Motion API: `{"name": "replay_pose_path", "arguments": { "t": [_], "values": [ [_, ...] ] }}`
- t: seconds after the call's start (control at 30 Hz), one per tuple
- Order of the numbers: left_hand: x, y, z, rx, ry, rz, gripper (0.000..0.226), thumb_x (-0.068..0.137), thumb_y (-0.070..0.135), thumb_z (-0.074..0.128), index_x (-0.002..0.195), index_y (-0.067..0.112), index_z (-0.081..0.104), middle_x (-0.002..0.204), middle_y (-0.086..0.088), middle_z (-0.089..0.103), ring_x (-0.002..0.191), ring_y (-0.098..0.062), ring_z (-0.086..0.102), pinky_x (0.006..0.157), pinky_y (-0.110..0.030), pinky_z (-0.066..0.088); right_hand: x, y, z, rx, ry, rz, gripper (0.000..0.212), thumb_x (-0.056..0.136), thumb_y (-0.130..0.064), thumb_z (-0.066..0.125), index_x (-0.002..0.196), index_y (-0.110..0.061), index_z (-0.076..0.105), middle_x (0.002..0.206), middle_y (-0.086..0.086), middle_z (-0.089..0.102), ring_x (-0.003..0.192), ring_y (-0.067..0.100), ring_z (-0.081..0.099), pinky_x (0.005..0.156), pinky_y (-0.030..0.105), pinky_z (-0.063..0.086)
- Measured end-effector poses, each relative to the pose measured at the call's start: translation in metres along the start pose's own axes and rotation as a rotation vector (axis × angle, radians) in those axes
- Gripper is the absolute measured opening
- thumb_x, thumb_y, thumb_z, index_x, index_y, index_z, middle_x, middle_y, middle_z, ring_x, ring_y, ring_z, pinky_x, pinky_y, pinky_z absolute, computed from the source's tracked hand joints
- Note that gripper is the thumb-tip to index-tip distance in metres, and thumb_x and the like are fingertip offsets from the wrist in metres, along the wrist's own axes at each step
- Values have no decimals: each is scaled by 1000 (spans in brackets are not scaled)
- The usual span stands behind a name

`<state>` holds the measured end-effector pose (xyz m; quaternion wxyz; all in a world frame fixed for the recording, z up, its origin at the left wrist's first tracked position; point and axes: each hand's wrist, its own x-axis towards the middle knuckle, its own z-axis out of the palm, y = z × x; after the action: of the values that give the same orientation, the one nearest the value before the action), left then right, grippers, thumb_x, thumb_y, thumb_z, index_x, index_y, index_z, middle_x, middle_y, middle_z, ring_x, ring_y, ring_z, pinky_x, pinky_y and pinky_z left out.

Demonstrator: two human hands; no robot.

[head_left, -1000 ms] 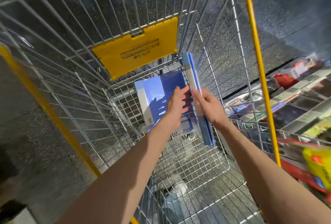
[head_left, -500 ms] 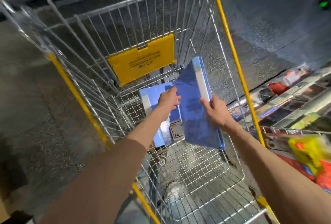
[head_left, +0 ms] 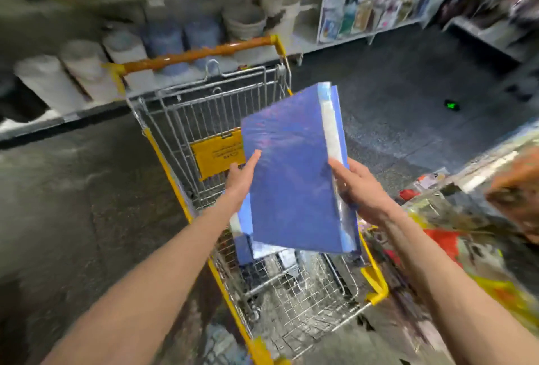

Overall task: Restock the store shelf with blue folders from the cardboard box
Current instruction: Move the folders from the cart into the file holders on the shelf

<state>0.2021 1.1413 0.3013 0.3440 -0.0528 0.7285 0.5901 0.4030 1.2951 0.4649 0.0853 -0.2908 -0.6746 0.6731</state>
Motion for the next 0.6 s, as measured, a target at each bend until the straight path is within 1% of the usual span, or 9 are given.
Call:
{"name": "replay_pose_path", "arguments": {
  "t": [0.07, 0.1, 0.13, 0.2, 0.23, 0.33, 0.43, 0.5, 0.6],
  "values": [
    [-24, 13, -5, -28, -21, 31, 115, 45, 97, 67, 133, 23, 61, 130, 1, 68, 113, -22, 68, 93, -43, 55, -33, -15, -10, 105, -13, -31, 22, 104, -27, 51, 103, -13, 68, 78, 1, 72, 57, 9, 64, 51, 20, 52],
    [-62, 33, -7, -39, -13, 43, 113, 51, 95, 68, 136, 22, 59, 131, 2, 68, 113, -22, 68, 93, -43, 56, -49, -21, -15, 155, -15, -13, 24, 103, -27, 51, 109, -11, 68, 89, 4, 76, 67, 13, 71, 58, 24, 57],
    [-90, 49, -10, -55, -42, 58, 99, 62, 89, 68, 135, 22, 61, 127, 3, 70, 109, -20, 70, 88, -40, 59, -64, -28, -19, 208, -13, -1, 27, 103, -28, 51, 112, -10, 68, 94, 5, 77, 73, 15, 73, 62, 27, 59],
    [-151, 79, -9, -103, -135, 91, 57, 86, 67, 64, 123, 24, 69, 108, 6, 76, 92, -14, 75, 69, -30, 60, -94, -40, -29, 289, -20, -4, 33, 103, -32, 49, 115, -8, 68, 100, 5, 77, 81, 17, 75, 69, 31, 61],
    [-171, 89, -9, -130, -179, 98, 46, 91, 61, 62, 119, 25, 71, 104, 6, 78, 87, -13, 76, 65, -29, 59, -106, -48, -32, 307, -31, -17, 36, 103, -34, 48, 118, -8, 68, 104, 6, 76, 86, 18, 75, 73, 33, 62],
    [-216, 115, -9, -218, -231, 125, 47, 88, 55, 70, 114, 16, 75, 107, -5, 78, 92, -24, 76, 82, -42, 62, -134, -69, -41, 297, -28, -39, 43, 102, -40, 46, 124, -10, 67, 117, 8, 73, 97, 20, 73, 82, 36, 61],
    [-248, 144, -10, -279, -159, 218, 58, 83, 46, 80, 117, 0, 73, 109, -15, 76, 98, -32, 73, 91, -55, 58, -155, -94, -46, 316, -25, -90, 46, 102, -42, 45, 130, -11, 64, 124, 9, 70, 102, 21, 72, 83, 37, 61],
    [-265, 161, -11, -300, -149, 300, 56, 82, 45, 81, 115, 0, 73, 109, -15, 76, 97, -32, 73, 92, -56, 57, -167, -113, -47, 352, -35, -119, 47, 103, -43, 44, 134, -13, 62, 123, 8, 70, 101, 22, 72, 81, 37, 61],
    [-283, 185, -10, -308, -180, 418, 47, 83, 46, 80, 110, 7, 76, 106, -9, 78, 98, -29, 74, 91, -51, 59, -181, -140, -48, 337, -32, -207, 50, 99, -52, 48, 138, -22, 60, 132, 5, 66, 118, 25, 65, 99, 44, 51]
  ]
}}
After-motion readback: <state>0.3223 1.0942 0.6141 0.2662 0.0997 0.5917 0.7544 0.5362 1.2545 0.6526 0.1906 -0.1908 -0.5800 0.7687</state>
